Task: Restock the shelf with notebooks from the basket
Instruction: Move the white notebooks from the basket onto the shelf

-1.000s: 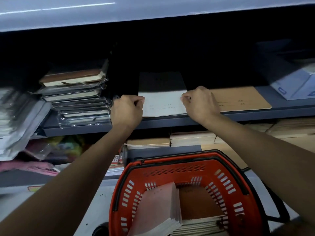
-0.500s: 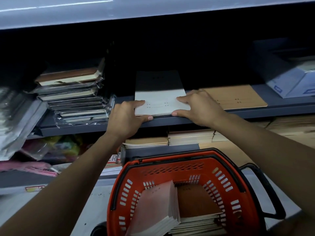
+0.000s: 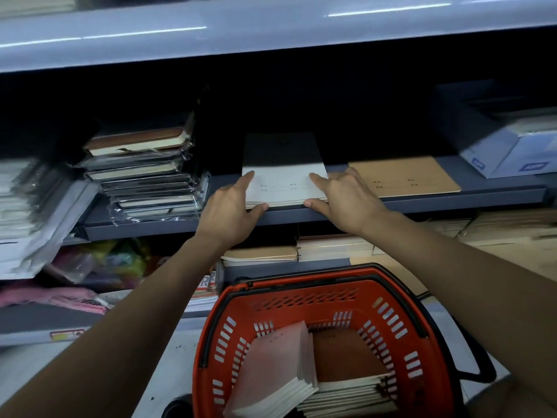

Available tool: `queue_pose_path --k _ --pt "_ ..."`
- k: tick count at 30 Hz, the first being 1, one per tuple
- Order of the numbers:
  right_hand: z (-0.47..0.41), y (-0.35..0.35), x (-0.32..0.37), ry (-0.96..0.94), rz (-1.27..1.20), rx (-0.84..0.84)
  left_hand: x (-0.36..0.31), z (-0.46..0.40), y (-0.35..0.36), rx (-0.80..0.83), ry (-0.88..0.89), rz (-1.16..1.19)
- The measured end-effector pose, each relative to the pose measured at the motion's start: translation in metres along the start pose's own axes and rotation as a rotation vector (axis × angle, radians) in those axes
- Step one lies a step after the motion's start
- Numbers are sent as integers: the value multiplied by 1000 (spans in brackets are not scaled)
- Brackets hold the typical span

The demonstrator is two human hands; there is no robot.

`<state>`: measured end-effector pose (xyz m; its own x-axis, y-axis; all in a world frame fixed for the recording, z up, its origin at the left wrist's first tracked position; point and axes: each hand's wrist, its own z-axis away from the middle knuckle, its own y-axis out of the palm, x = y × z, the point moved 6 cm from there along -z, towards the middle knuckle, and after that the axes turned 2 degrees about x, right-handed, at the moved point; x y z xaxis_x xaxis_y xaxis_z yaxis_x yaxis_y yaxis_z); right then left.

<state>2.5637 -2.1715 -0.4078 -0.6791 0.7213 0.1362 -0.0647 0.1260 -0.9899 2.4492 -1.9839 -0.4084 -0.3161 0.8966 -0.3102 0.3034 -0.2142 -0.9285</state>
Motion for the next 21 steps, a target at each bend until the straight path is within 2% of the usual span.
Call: queue_pose_path --k 6,10,16,21 --pt "38 -6 1 45 -61 -168 3 27 -10 -70 30 8" --pt "69 -5 7 47 -55 -206 -3 57 -21 -123 94 -45" --pt "112 15 18 55 -66 -164 -4 102 -20 -140 106 -41" --pt "141 51 23 93 -160 -62 6 145 8 -52 48 24"
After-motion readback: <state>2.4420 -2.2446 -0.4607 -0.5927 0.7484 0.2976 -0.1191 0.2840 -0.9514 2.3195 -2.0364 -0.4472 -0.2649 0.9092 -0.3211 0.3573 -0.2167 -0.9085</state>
